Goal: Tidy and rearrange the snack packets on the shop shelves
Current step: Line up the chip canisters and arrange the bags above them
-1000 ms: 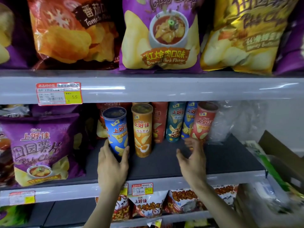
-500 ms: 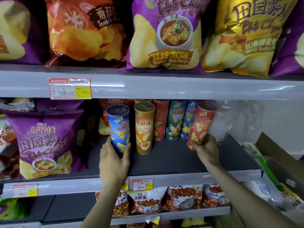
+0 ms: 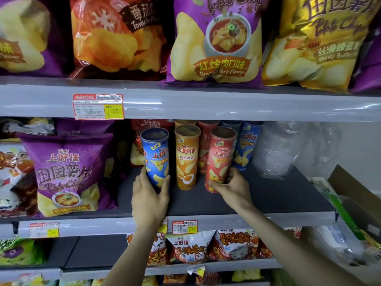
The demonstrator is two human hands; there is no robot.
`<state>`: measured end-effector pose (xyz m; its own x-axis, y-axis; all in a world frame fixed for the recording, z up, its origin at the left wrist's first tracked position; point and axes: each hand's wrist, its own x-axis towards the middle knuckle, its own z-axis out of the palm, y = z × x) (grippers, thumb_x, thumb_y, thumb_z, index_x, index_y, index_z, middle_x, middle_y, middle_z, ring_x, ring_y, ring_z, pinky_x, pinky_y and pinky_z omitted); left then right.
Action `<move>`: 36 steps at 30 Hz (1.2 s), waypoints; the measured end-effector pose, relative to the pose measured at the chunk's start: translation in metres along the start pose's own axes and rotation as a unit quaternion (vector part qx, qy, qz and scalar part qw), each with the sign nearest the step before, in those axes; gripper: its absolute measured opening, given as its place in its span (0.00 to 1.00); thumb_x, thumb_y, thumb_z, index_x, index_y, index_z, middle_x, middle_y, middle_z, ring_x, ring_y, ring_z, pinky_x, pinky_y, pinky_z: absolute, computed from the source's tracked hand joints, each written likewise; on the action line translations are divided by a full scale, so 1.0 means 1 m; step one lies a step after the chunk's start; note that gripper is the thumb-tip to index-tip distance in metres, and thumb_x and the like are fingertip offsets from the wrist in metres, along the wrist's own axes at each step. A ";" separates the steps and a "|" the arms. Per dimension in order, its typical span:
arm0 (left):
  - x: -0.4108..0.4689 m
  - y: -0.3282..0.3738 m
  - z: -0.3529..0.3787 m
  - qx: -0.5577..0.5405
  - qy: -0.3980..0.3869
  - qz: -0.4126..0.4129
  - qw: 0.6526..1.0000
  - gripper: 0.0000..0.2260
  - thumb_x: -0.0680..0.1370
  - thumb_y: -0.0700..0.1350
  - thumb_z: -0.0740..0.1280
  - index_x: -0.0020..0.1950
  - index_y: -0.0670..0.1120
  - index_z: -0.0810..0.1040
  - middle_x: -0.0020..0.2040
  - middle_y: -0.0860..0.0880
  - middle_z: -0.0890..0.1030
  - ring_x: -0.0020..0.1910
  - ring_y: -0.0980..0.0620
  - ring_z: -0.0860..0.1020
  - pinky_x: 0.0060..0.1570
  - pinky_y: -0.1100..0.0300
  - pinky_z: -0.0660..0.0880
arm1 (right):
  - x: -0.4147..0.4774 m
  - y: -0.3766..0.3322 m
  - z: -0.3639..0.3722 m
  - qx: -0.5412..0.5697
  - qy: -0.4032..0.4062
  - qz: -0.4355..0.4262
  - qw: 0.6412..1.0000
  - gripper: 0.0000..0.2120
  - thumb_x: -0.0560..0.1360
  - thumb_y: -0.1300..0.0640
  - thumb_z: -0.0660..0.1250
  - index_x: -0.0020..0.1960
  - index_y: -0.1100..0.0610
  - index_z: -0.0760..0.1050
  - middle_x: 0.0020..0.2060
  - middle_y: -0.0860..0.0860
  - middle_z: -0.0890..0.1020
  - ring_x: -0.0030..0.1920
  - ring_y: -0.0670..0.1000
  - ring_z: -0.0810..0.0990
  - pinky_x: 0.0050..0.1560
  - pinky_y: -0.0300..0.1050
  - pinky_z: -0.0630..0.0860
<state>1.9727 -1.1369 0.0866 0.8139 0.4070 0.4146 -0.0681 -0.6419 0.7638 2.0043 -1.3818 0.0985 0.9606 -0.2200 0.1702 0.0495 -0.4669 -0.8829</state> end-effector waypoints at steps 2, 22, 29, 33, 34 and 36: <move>0.001 0.000 0.000 0.000 0.000 -0.002 1.000 0.32 0.80 0.60 0.69 0.77 0.43 0.67 0.61 0.45 0.77 0.62 0.44 0.75 0.54 0.47 0.76 | 0.003 -0.007 0.012 -0.002 -0.013 -0.008 1.000 0.30 0.64 0.47 0.85 0.62 0.49 0.77 0.50 0.41 0.84 0.48 0.41 0.83 0.48 0.36 0.77; -0.001 0.002 -0.008 -0.022 0.014 0.000 1.000 0.30 0.79 0.59 0.71 0.74 0.44 0.69 0.61 0.43 0.80 0.59 0.41 0.77 0.62 0.40 0.74 | -0.022 -0.016 0.010 -0.019 0.032 -0.049 0.998 0.34 0.72 0.49 0.80 0.72 0.52 0.68 0.61 0.47 0.80 0.60 0.47 0.79 0.61 0.51 0.79; -0.048 0.056 -0.041 -0.159 -0.077 0.106 0.978 0.15 0.81 0.59 0.70 0.63 0.54 0.76 0.55 0.60 0.82 0.55 0.60 0.80 0.52 0.71 0.72 | -0.080 -0.051 -0.026 0.050 -0.165 -0.087 0.981 0.26 0.76 0.47 0.76 0.71 0.44 0.73 0.61 0.37 0.81 0.63 0.37 0.77 0.66 0.45 0.76; -0.059 0.077 -0.032 -0.167 -0.209 0.148 0.952 0.16 0.81 0.54 0.73 0.67 0.55 0.77 0.58 0.57 0.83 0.57 0.55 0.82 0.55 0.58 0.78 | -0.100 -0.056 -0.037 0.130 -0.184 -0.088 0.970 0.19 0.80 0.58 0.71 0.69 0.46 0.75 0.59 0.44 0.85 0.61 0.46 0.83 0.62 0.45 0.79; -0.058 0.081 -0.029 -0.179 -0.230 0.137 0.947 0.16 0.80 0.53 0.74 0.67 0.55 0.78 0.57 0.57 0.84 0.55 0.55 0.84 0.53 0.56 0.80 | -0.101 -0.053 -0.040 0.136 -0.167 -0.084 0.973 0.19 0.80 0.60 0.71 0.69 0.48 0.75 0.59 0.45 0.85 0.60 0.47 0.83 0.61 0.44 0.80; -0.056 0.093 -0.025 -0.211 -0.269 0.107 0.933 0.14 0.79 0.52 0.76 0.64 0.55 0.80 0.53 0.56 0.87 0.48 0.55 0.86 0.49 0.55 0.82 | -0.103 -0.046 -0.047 0.136 -0.143 -0.077 0.977 0.21 0.78 0.61 0.74 0.68 0.49 0.75 0.58 0.45 0.86 0.59 0.46 0.84 0.58 0.42 0.80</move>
<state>1.9062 -1.2035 0.1465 0.9196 -0.1603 0.3587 -0.3919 -0.3108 0.8659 1.8905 -1.3783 0.1422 0.9713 0.1016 0.2152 0.2330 -0.2220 -0.9468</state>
